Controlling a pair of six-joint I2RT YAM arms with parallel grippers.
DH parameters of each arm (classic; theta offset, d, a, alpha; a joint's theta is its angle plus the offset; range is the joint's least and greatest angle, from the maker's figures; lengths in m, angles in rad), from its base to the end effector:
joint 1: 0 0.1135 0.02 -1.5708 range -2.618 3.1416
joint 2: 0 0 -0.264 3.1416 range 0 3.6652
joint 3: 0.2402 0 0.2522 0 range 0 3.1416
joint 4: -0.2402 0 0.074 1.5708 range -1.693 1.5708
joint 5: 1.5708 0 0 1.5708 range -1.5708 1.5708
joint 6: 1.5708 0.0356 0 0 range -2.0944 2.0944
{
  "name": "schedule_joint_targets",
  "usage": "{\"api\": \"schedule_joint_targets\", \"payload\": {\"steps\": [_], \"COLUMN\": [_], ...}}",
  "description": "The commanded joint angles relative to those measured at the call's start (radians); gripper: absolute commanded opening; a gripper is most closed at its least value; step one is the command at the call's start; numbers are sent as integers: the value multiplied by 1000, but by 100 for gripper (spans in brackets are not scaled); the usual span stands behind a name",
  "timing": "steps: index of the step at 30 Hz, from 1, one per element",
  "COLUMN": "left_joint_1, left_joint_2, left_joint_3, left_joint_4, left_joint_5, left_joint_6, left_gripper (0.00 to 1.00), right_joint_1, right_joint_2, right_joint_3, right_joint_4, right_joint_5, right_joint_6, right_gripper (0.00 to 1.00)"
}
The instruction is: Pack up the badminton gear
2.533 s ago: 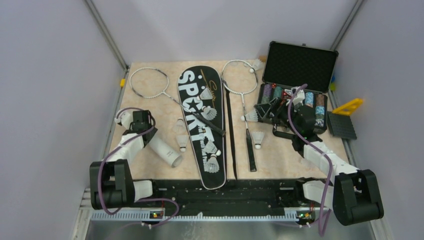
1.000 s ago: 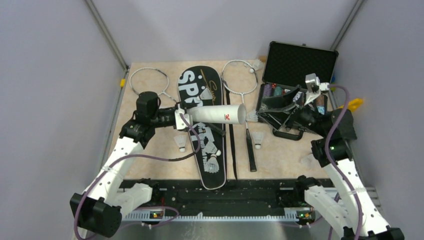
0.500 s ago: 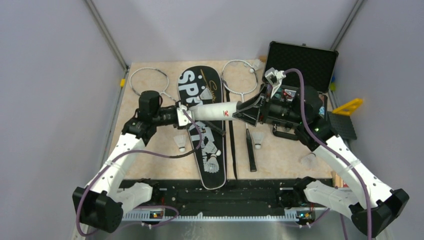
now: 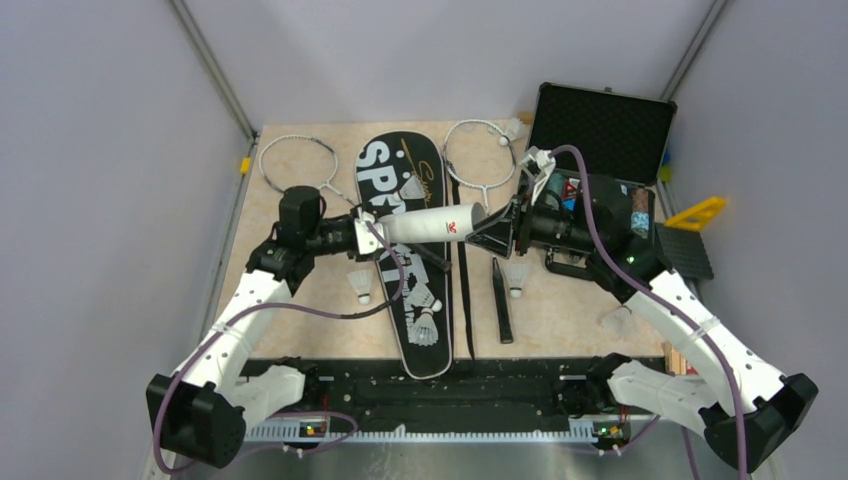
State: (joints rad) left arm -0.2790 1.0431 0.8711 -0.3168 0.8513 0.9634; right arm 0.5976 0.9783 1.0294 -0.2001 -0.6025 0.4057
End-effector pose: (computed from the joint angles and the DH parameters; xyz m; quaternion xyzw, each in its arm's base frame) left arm 0.2087 -0.0876 0.3130 0.6273 0.5111 -0.1760 0.5606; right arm 0.1675 0.1384 0.3896 -0.2620 0.7018 0.4968 0.4382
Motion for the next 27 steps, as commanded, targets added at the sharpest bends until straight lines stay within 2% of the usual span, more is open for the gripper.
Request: {"api": "schedule_joint_targets", "payload": {"steps": [1,2,3,6,13,21,24,27], "left_joint_1": [-5,-5,-4,-5,-5,-5,-5,-5], "left_joint_2": [-13,-12,-13,-20,-34,-18,-35,-72], "left_joint_3": [9,11,10,-2,-48,-47,-59,-92], "left_joint_4": [80,78,76,58,112,131,191,359], "left_joint_5": [39,35,32,22,-31,-46,-55,-104], "left_joint_6": [-9,-9,-7,31,41,34,-18,-159], "left_gripper": [39,39,39,37,34,32,32,32], "right_joint_1": [16,16,16,16,16,16,16,16], "right_joint_2": [-6,-4,-3,-12,-98,-211,-223,-223], "right_joint_3": [4,5,8,29,137,133,99,63], "right_joint_4": [-15,-12,-10,-32,-210,-306,-332,-397], "right_joint_5": [-20,-31,-32,1,175,318,402,602], "right_joint_6": [-26,-28,-26,-42,-98,-121,-97,-24], "right_gripper": [32,13,0,0,0,0,0,0]}}
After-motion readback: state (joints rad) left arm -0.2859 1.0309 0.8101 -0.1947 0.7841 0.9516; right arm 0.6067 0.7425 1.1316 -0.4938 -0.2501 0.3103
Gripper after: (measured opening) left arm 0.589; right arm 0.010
